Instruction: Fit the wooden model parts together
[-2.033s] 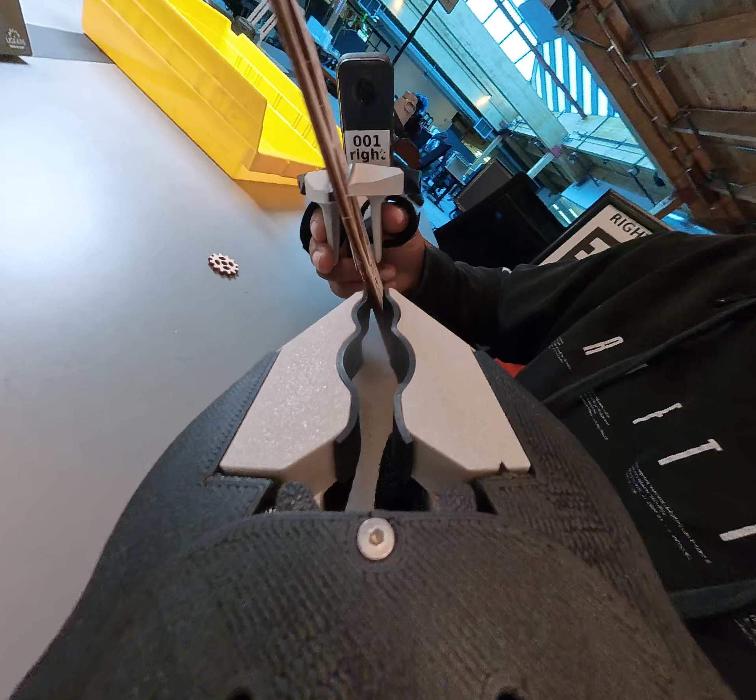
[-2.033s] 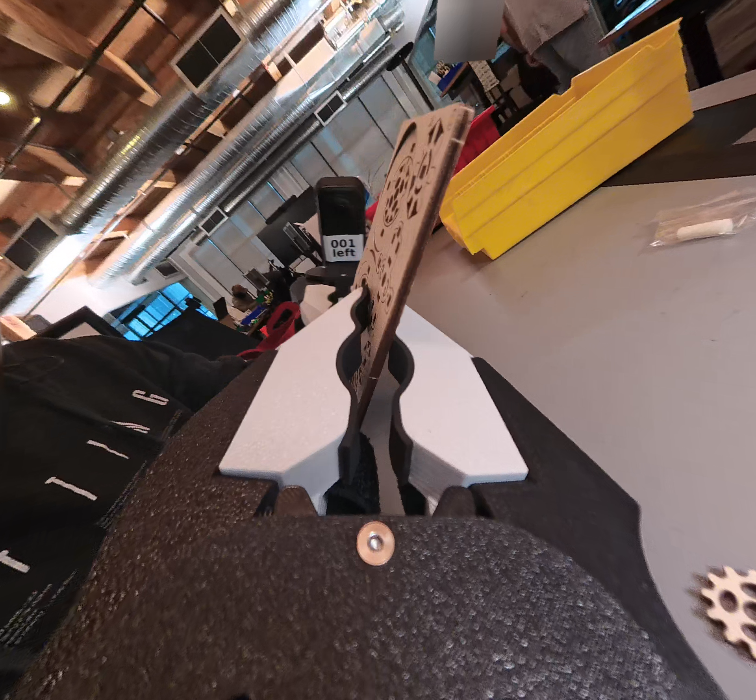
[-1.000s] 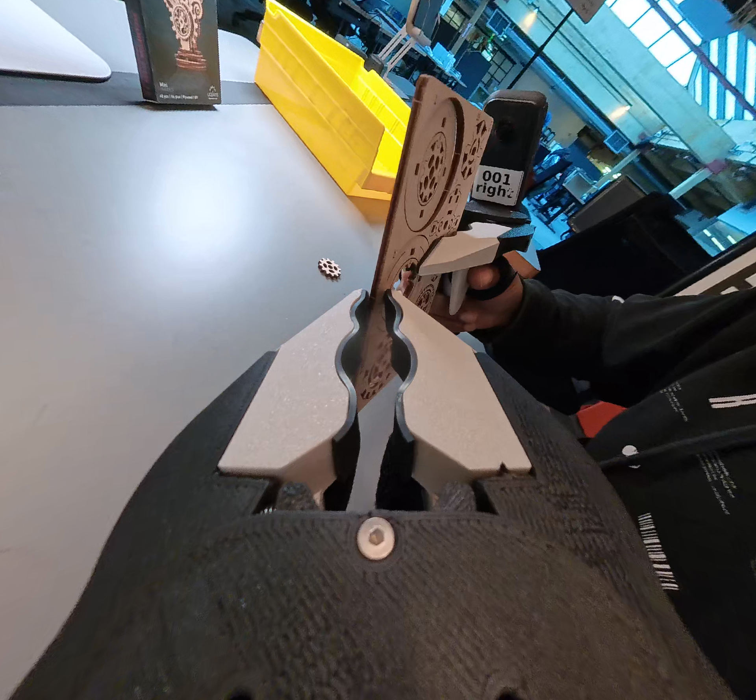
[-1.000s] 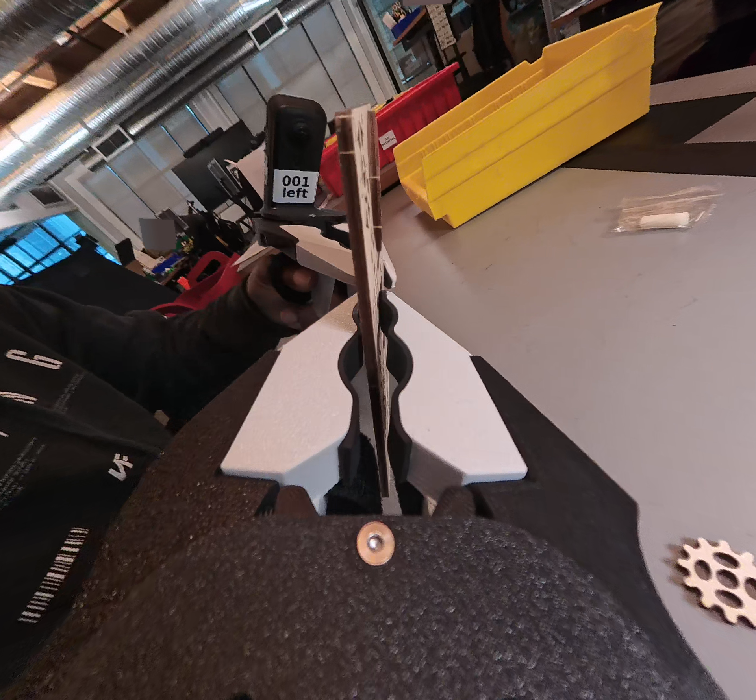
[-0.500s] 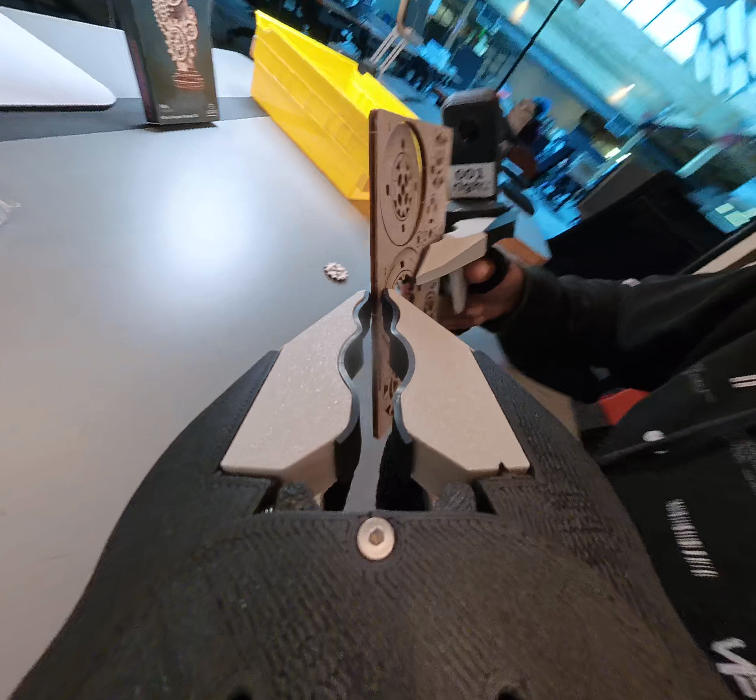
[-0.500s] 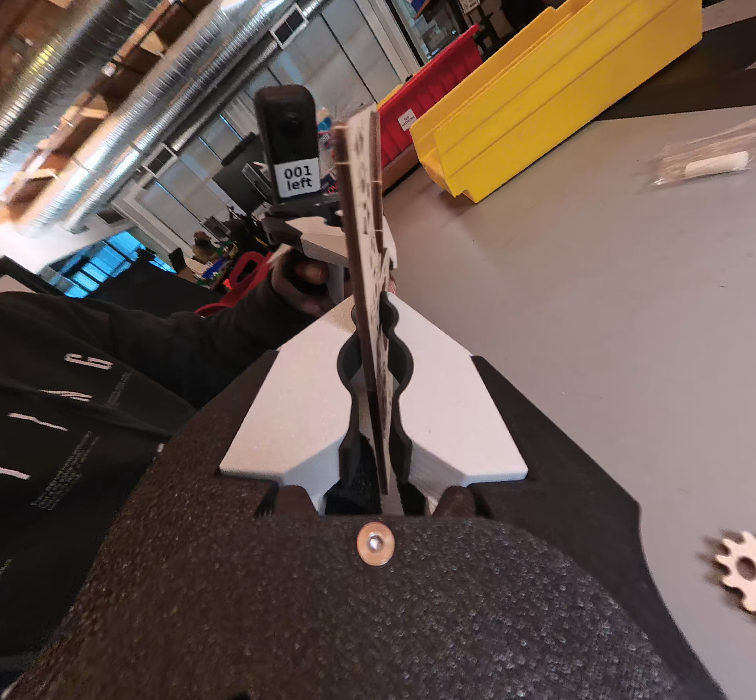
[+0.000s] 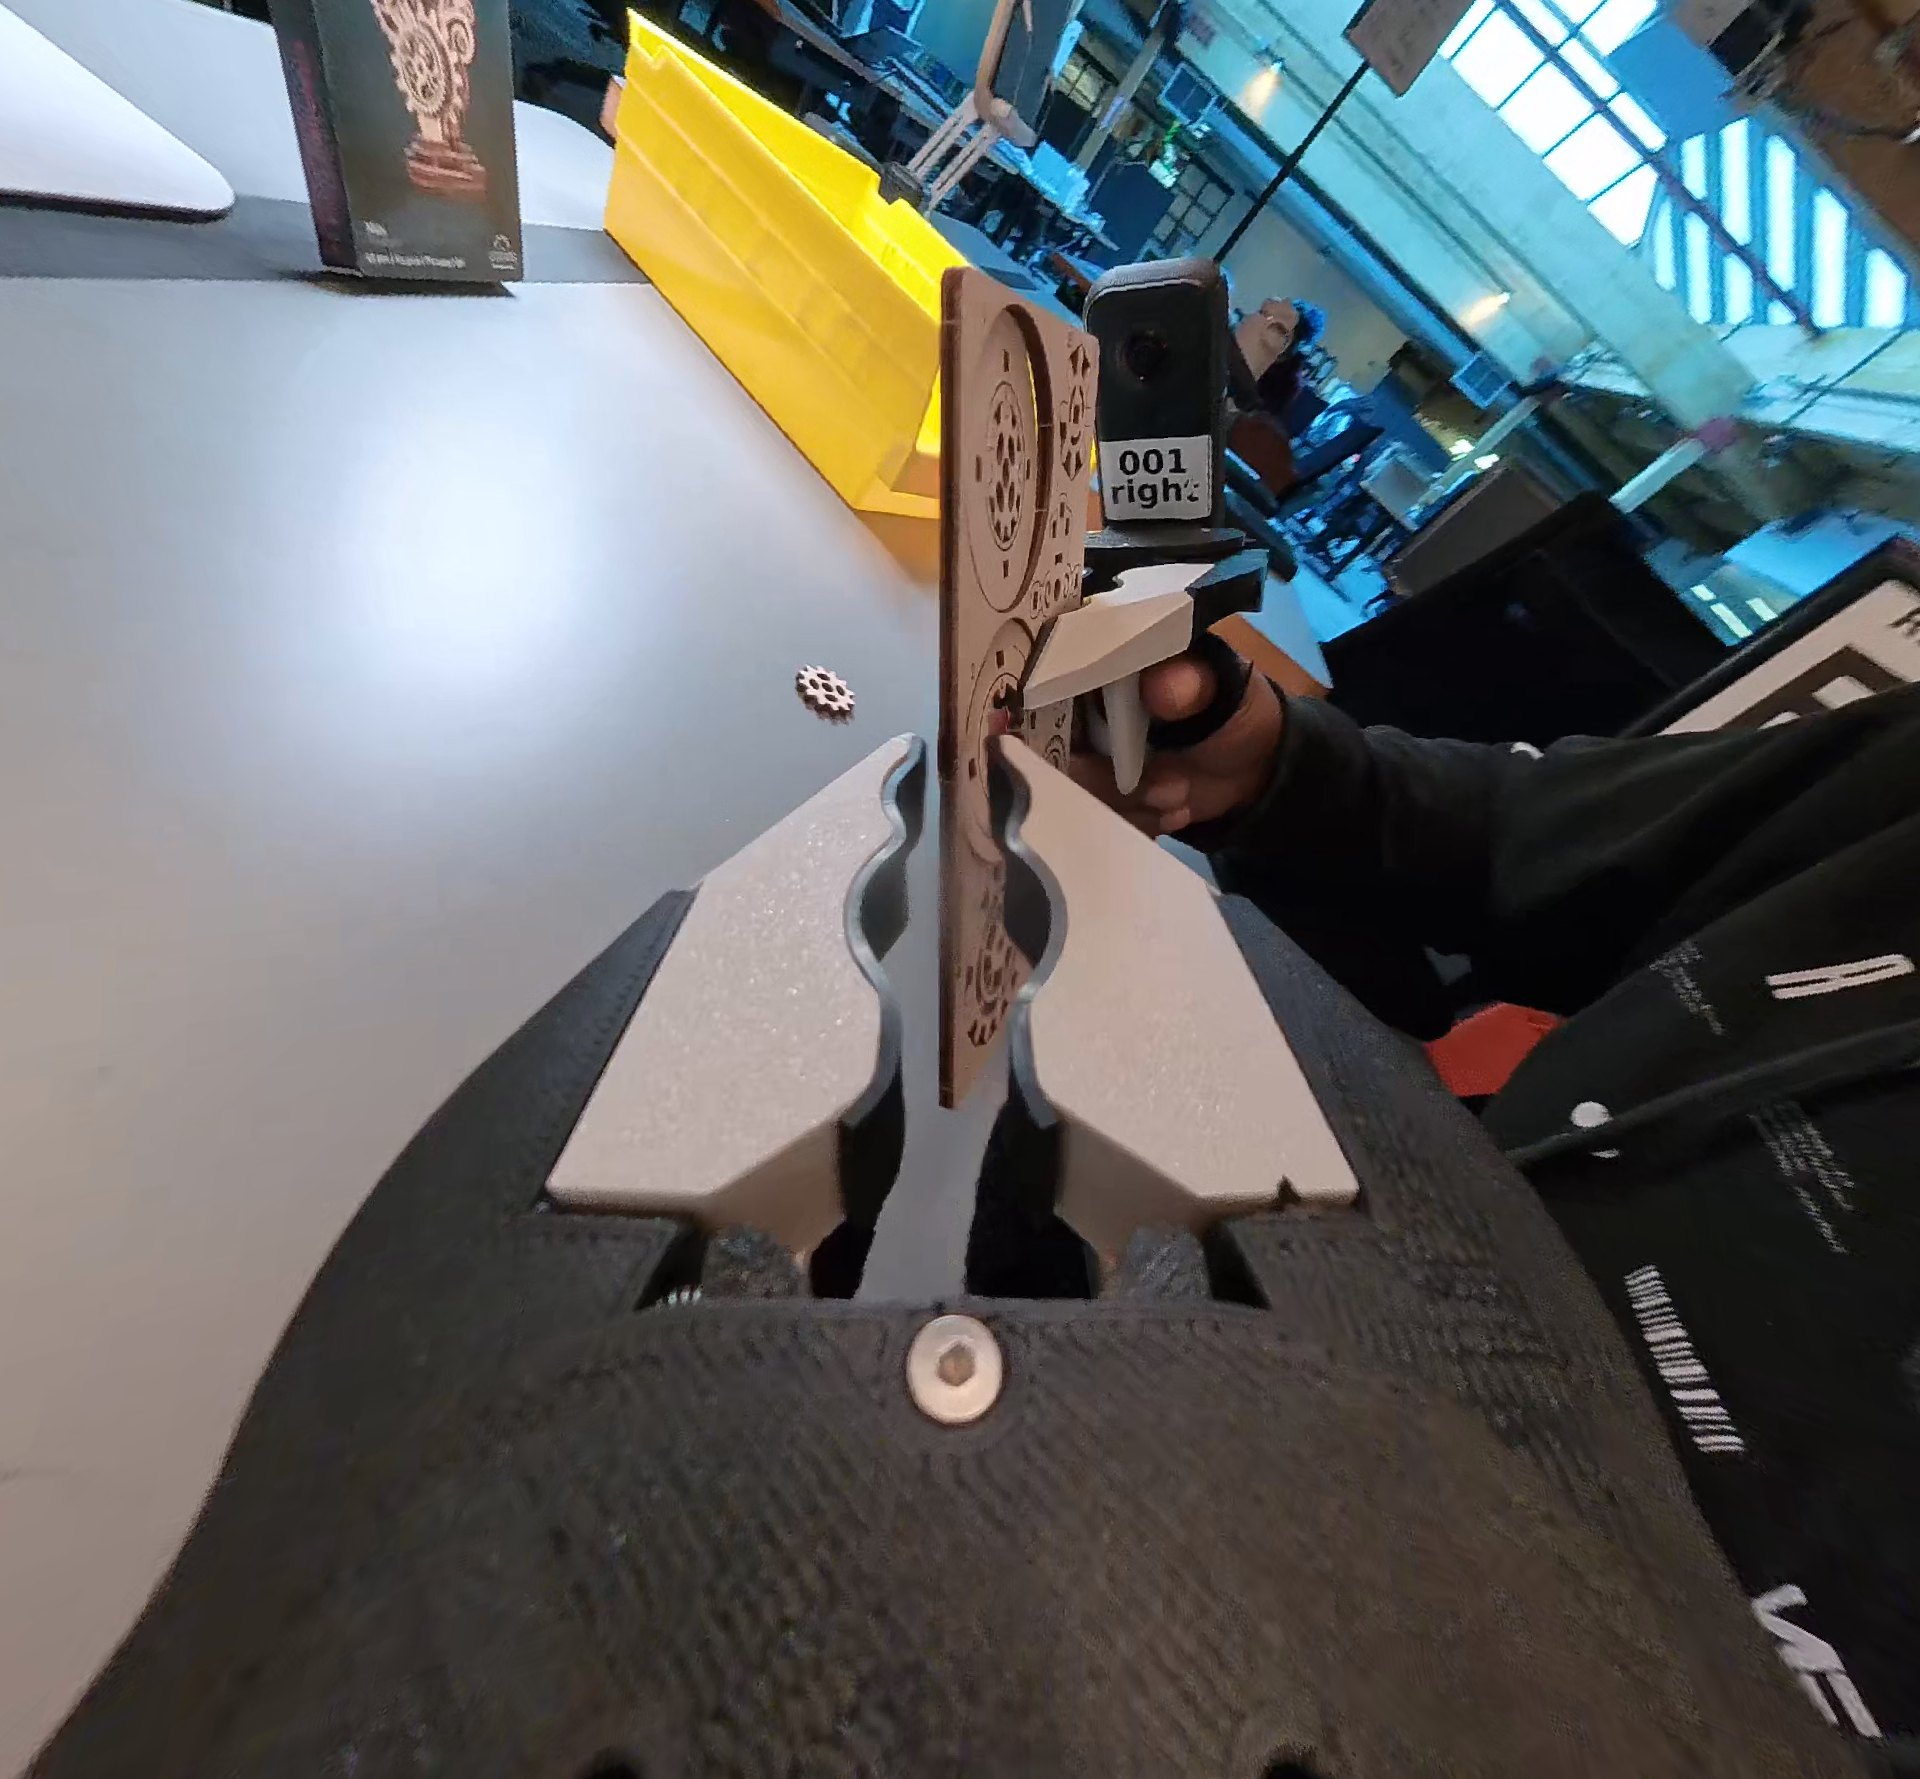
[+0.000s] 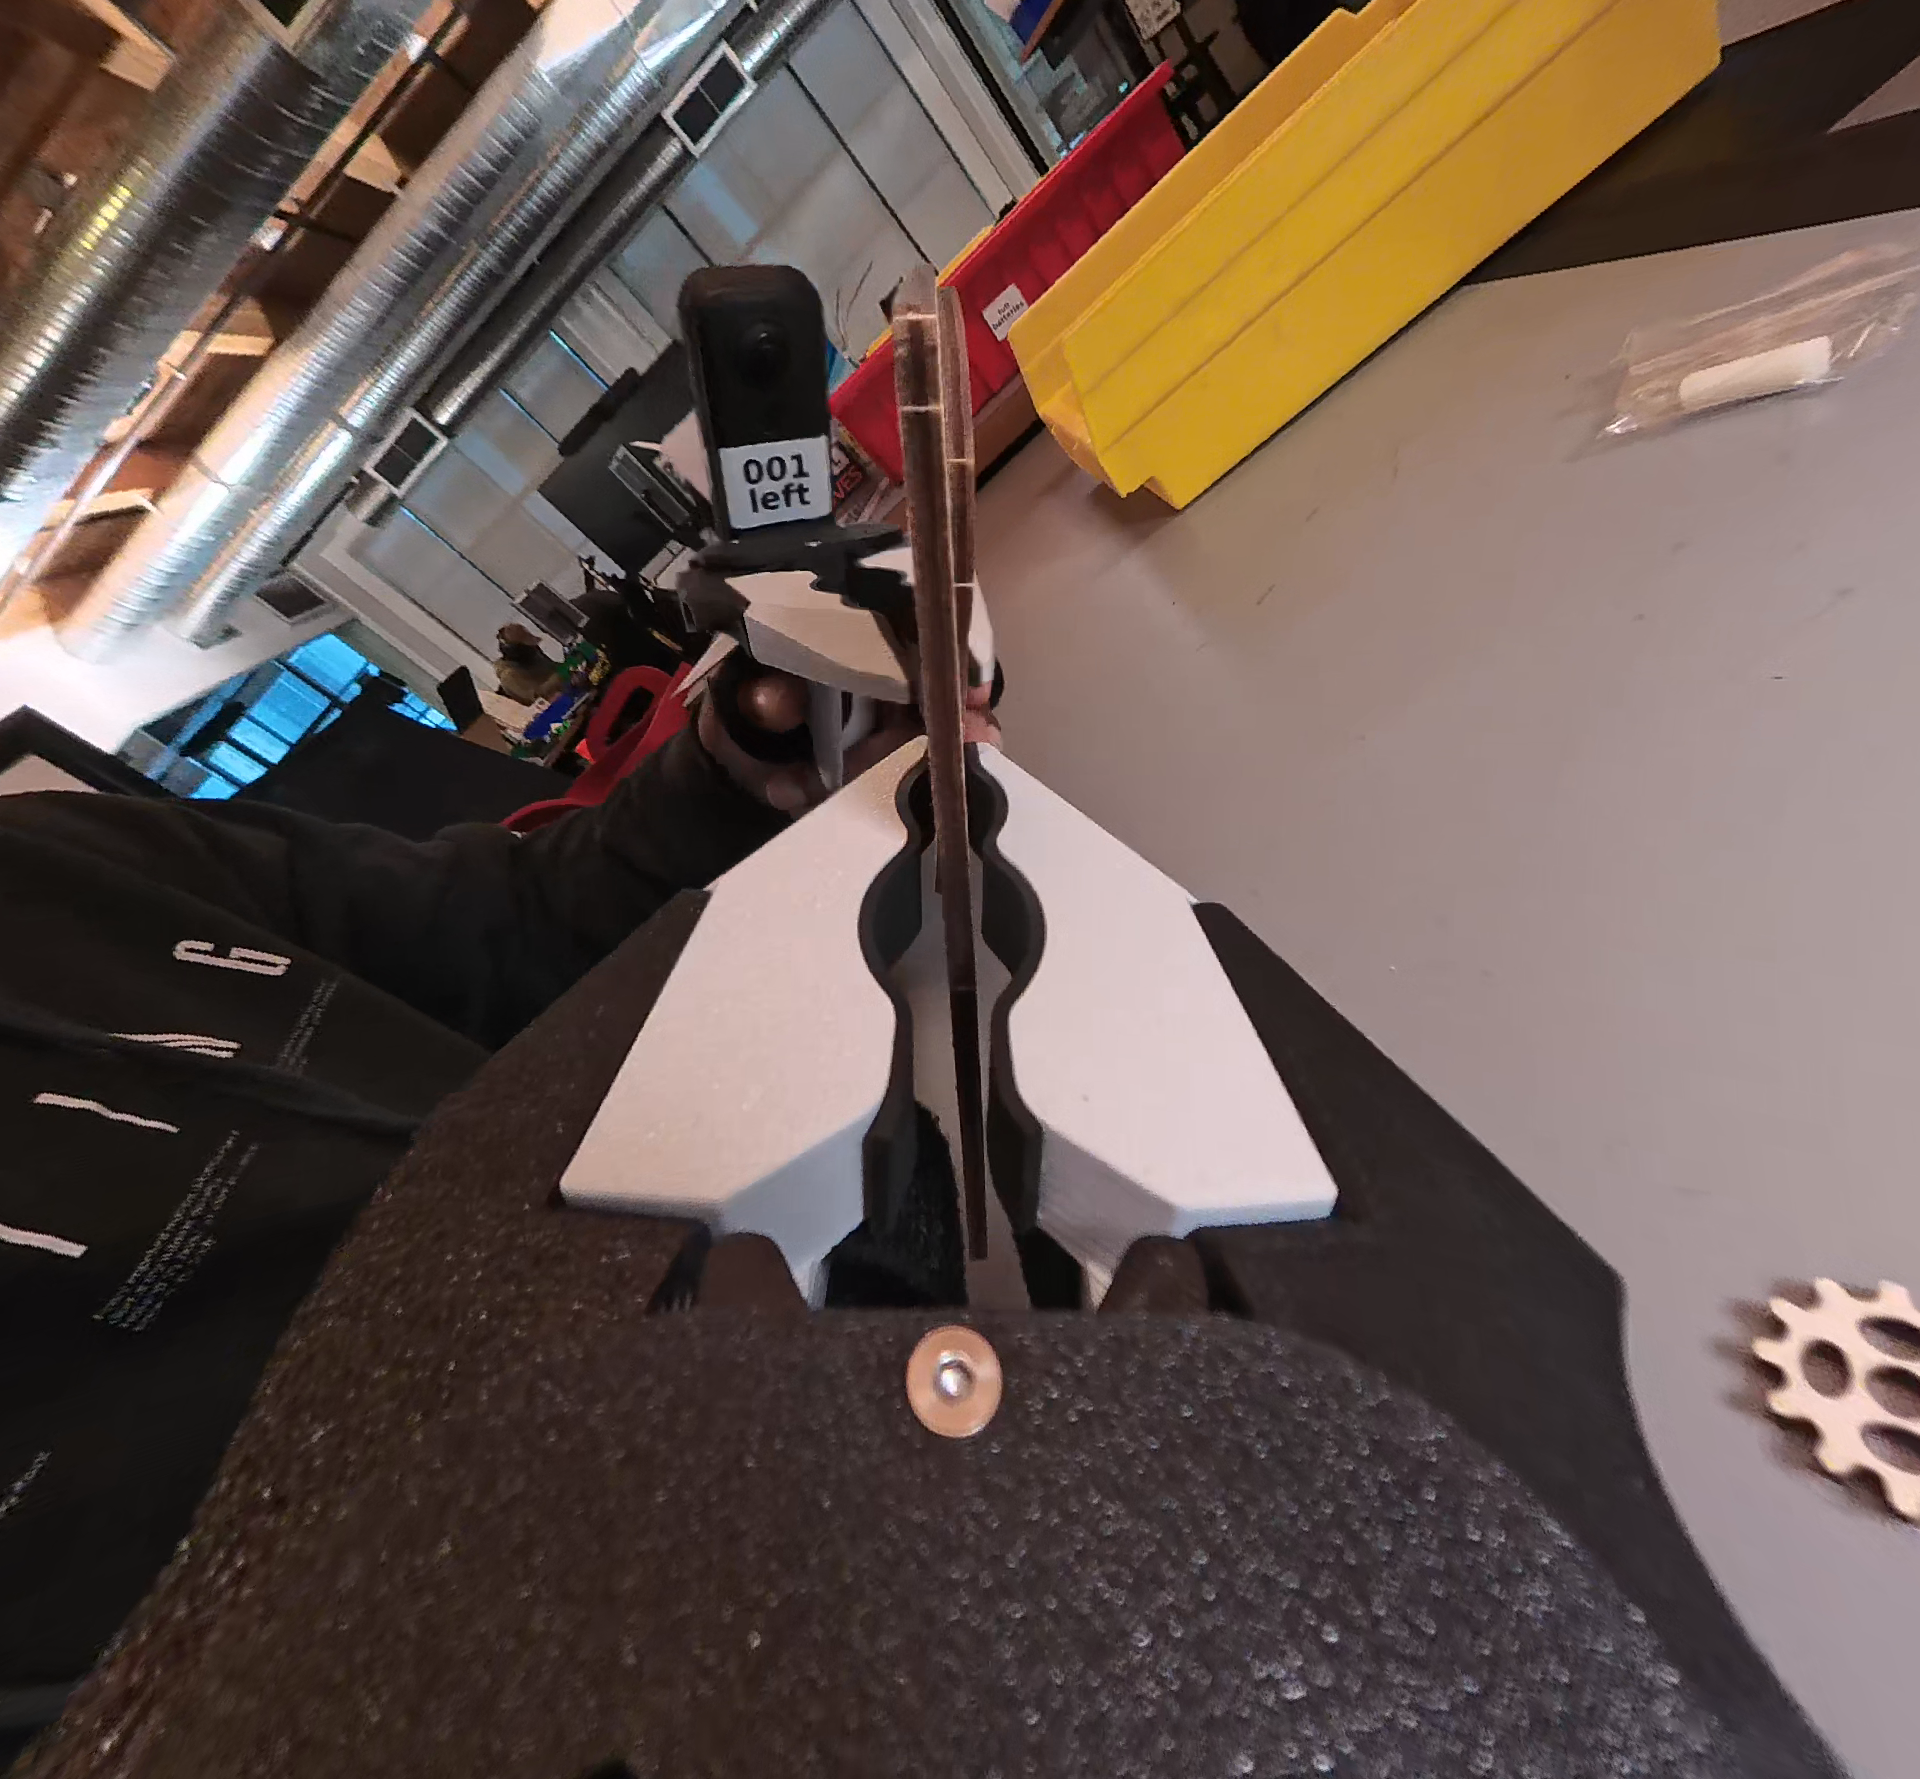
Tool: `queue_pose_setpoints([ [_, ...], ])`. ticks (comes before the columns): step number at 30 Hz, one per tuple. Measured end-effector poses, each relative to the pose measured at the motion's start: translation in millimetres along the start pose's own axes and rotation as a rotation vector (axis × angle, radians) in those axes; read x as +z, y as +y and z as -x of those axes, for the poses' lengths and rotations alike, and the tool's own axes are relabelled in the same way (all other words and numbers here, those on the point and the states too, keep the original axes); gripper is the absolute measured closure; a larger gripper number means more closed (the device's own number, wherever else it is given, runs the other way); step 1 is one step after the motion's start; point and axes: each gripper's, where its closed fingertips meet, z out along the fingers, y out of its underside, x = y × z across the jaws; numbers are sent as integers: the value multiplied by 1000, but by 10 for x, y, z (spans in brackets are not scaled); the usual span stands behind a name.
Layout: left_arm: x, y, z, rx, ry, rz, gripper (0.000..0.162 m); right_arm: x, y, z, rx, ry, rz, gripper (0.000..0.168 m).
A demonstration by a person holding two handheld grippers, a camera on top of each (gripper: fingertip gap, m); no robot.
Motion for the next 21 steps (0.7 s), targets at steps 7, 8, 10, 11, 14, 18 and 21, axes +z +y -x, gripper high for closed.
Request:
queue_pose_setpoints([
  [7, 88, 335, -102, -83, 162, 170, 140, -39, -59, -1, 27, -20, -30, 167],
  [8, 102, 395, -125, -80, 175, 202, 143, -55, -83, -2, 30, -23, -42, 167],
  [10, 125, 470, -145, -64, 176, 241, 156, -81, -121, -16, 27, -18, -57, 166],
  [11, 134, 463, -155, -56, 174, 237, 157, -88, -132, -24, 20, -12, -61, 164],
  [14, 130, 413, -214, -49, 193, 219, 160, -86, -137, -10, 16, -19, -65, 162],
  [18, 137, 399, -259, -58, 210, 212, 160, -56, -124, 33, 21, -44, -66, 162],
  [21, 137, 364, -316, -76, 232, 199, 159, -62, -140, 34, 2, -39, -66, 160],
])
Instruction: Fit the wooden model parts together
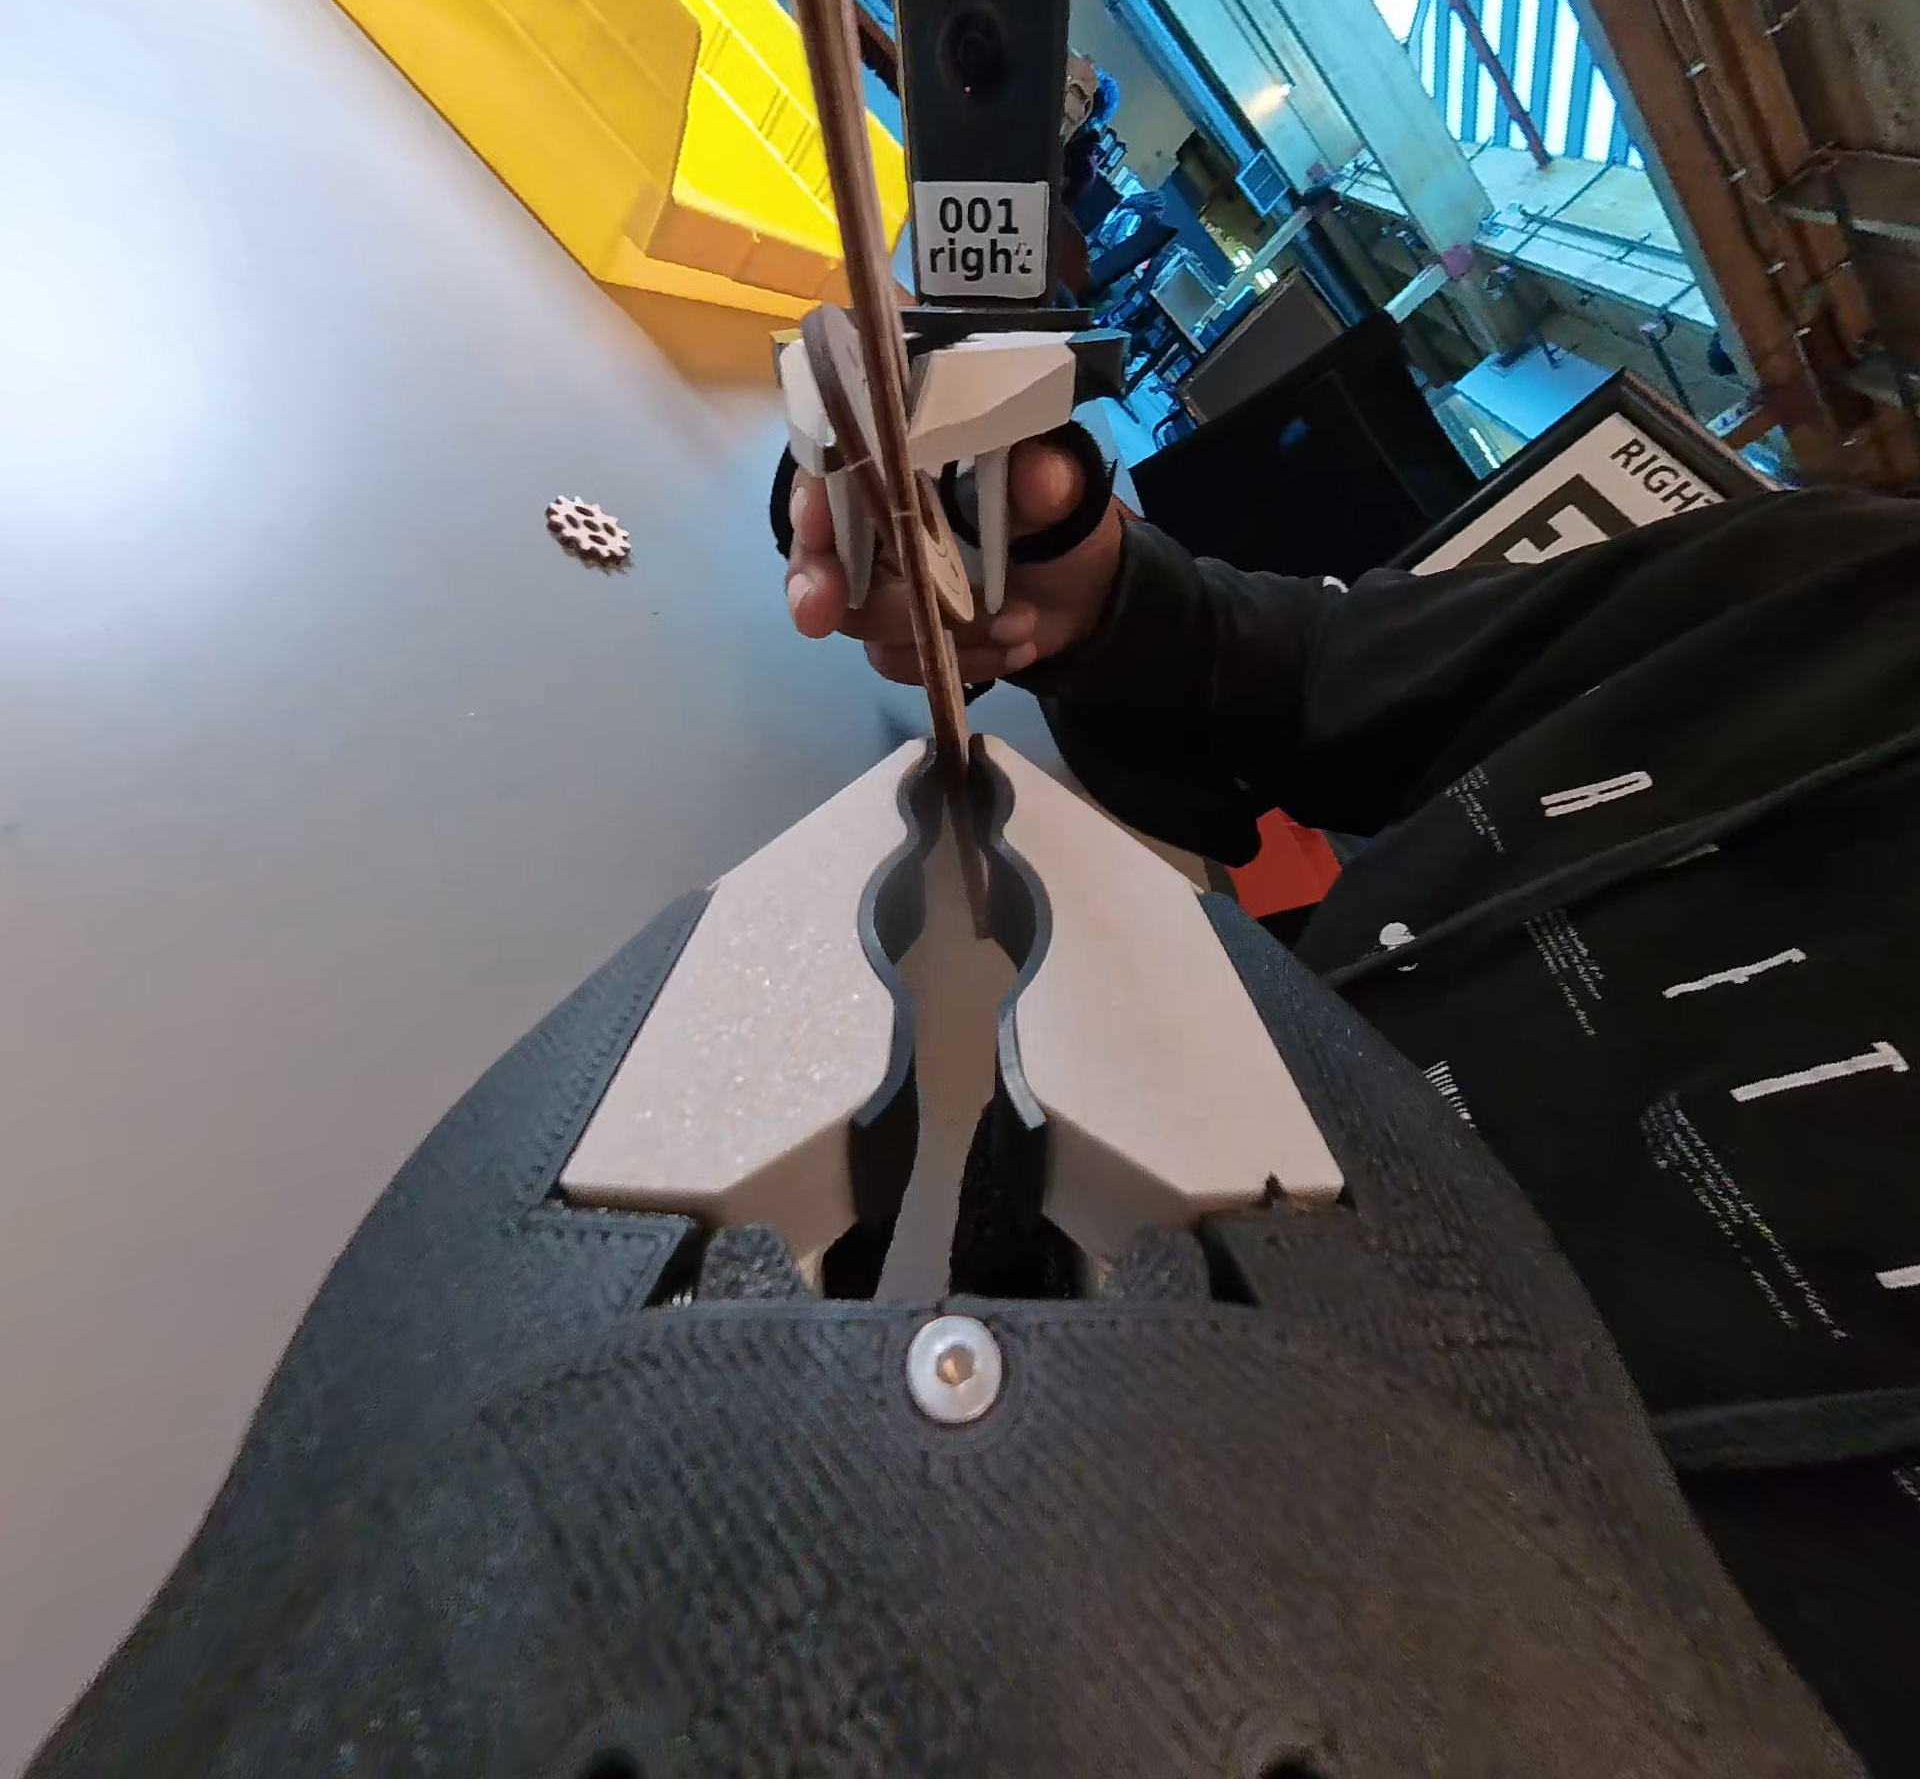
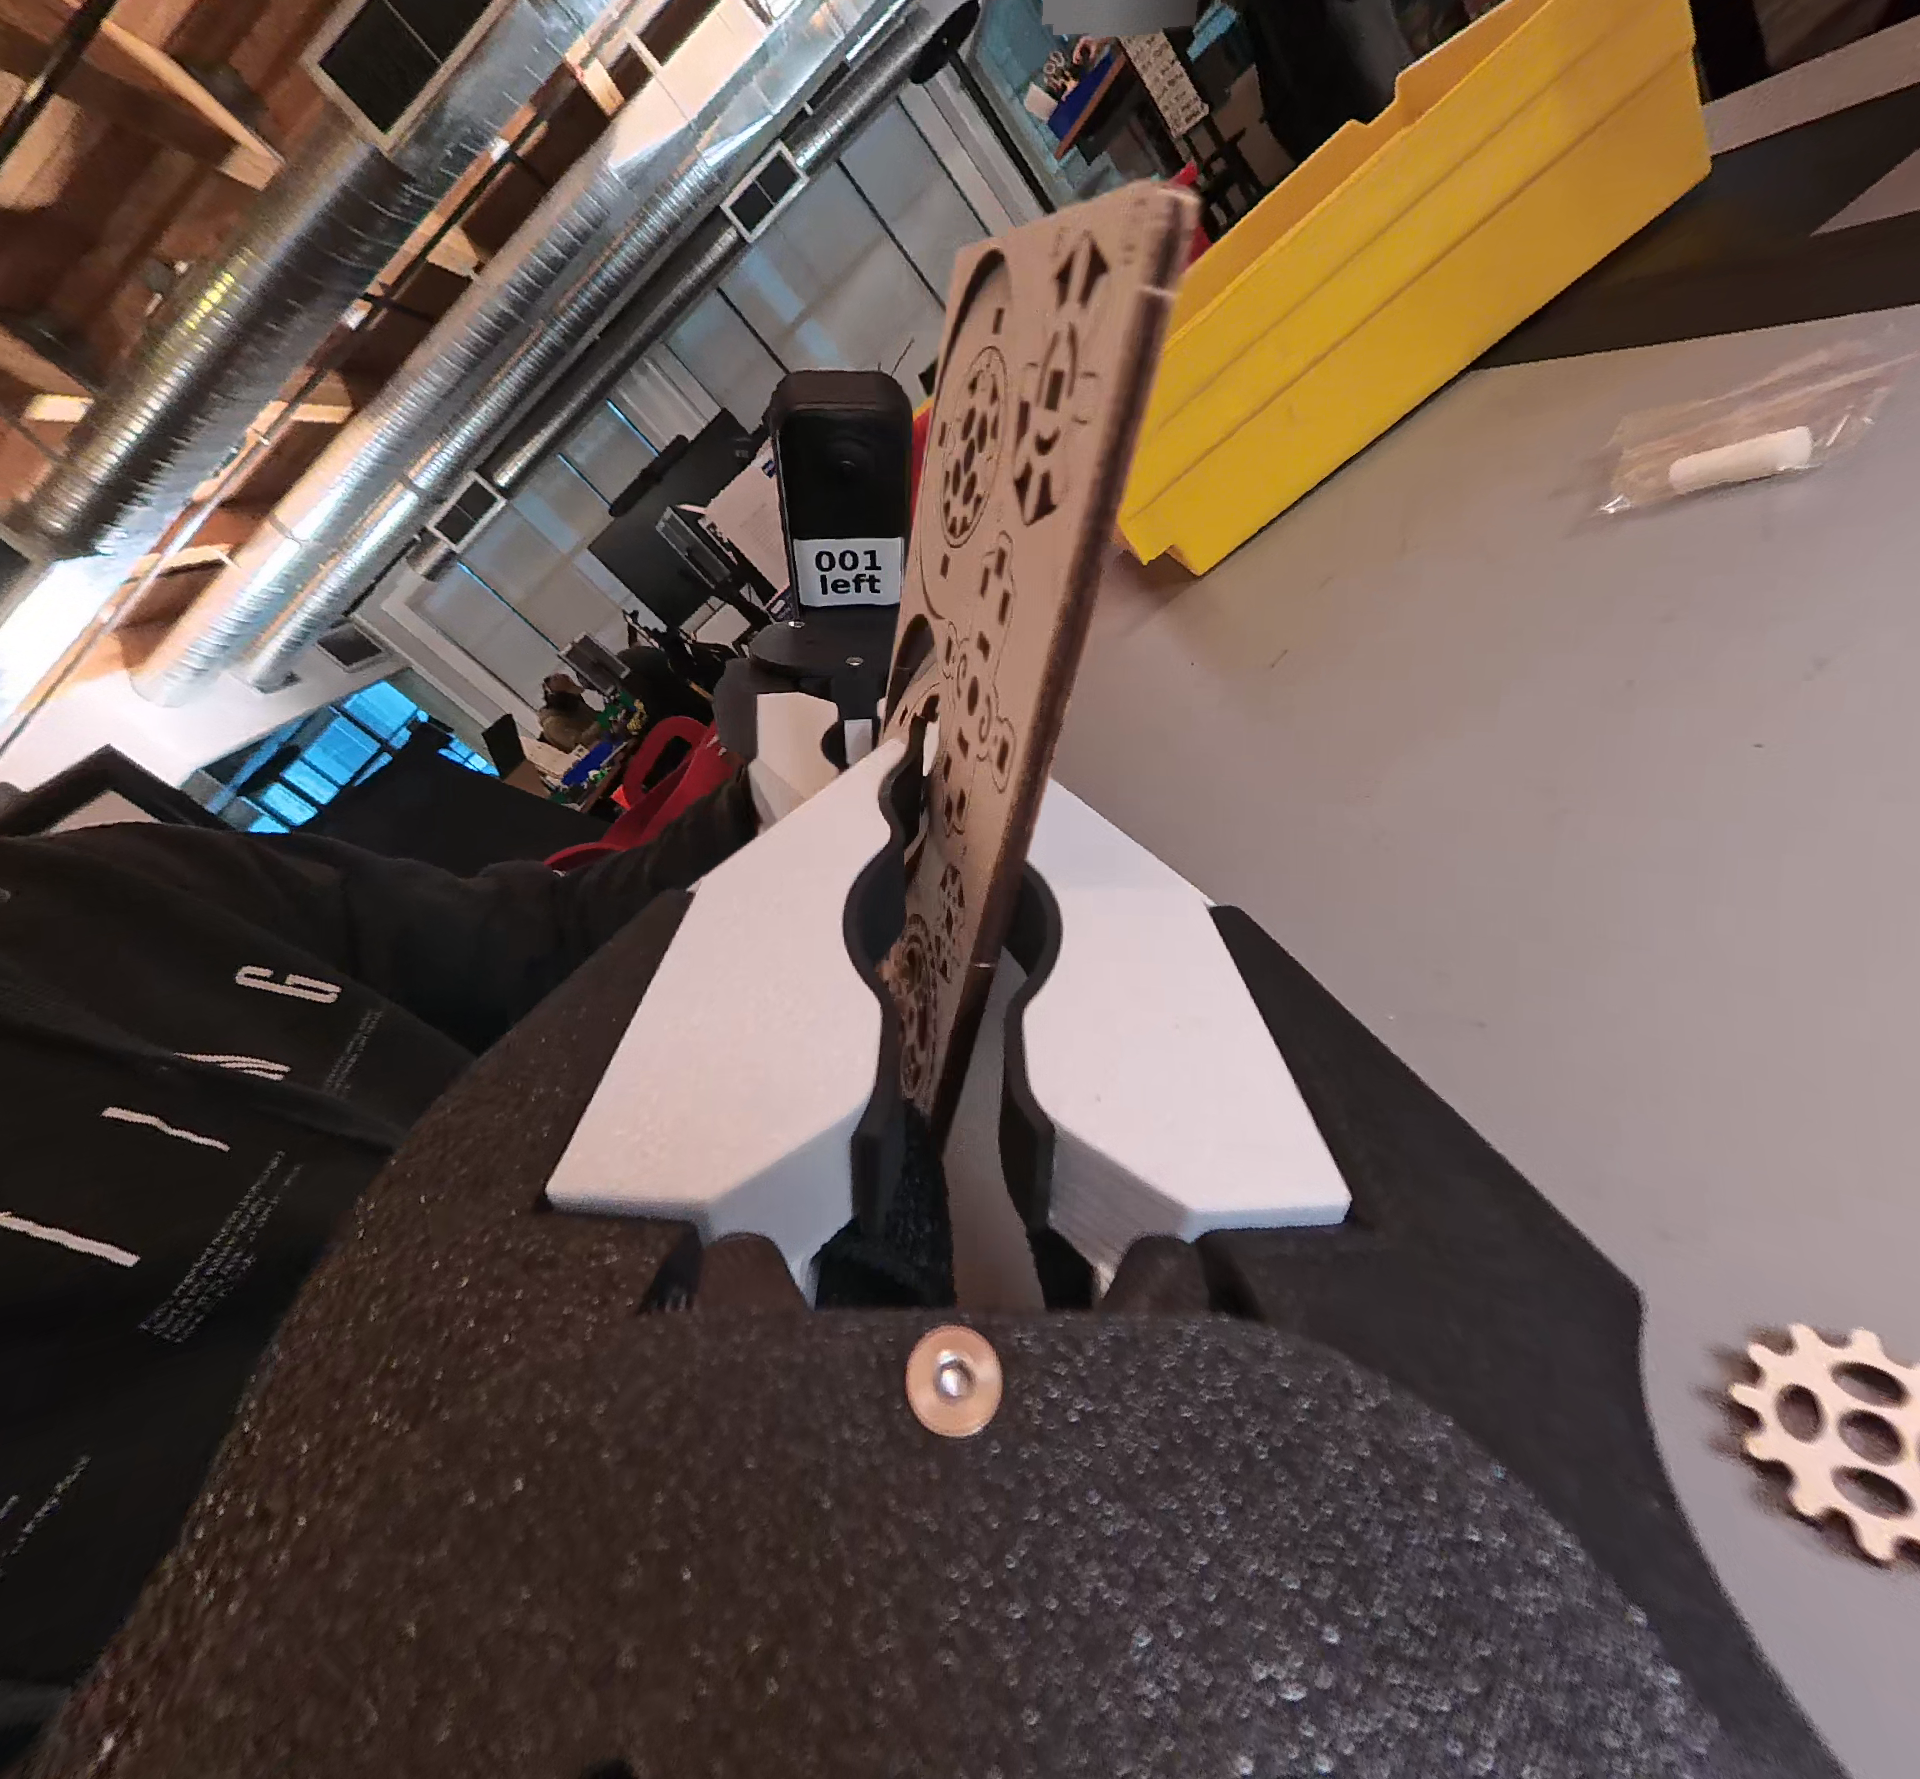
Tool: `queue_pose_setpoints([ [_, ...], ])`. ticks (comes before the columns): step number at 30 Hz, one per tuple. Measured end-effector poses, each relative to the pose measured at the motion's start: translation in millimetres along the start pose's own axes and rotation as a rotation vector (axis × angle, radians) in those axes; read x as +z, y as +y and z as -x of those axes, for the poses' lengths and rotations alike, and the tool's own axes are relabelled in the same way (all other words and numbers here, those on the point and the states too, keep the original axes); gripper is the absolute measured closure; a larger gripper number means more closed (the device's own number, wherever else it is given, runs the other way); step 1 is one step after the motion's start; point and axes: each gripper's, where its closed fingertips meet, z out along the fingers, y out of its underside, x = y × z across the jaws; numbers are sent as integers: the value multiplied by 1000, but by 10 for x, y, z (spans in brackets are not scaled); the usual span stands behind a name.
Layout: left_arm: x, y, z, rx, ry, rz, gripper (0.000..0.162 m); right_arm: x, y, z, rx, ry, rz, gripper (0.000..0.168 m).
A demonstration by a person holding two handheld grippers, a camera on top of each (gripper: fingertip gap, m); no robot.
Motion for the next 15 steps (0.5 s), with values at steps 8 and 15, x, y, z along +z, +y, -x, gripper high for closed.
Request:
queue_pose_setpoints([
  [8, 10, -21, -18, -50, 5, -15, 159, 2, -7, -62, -126, 107, 13, 159],
  [15, -44, 5, 152, -157, -31, -24, 160, -181, -54, -324, -47, 213, 43, 140],
])
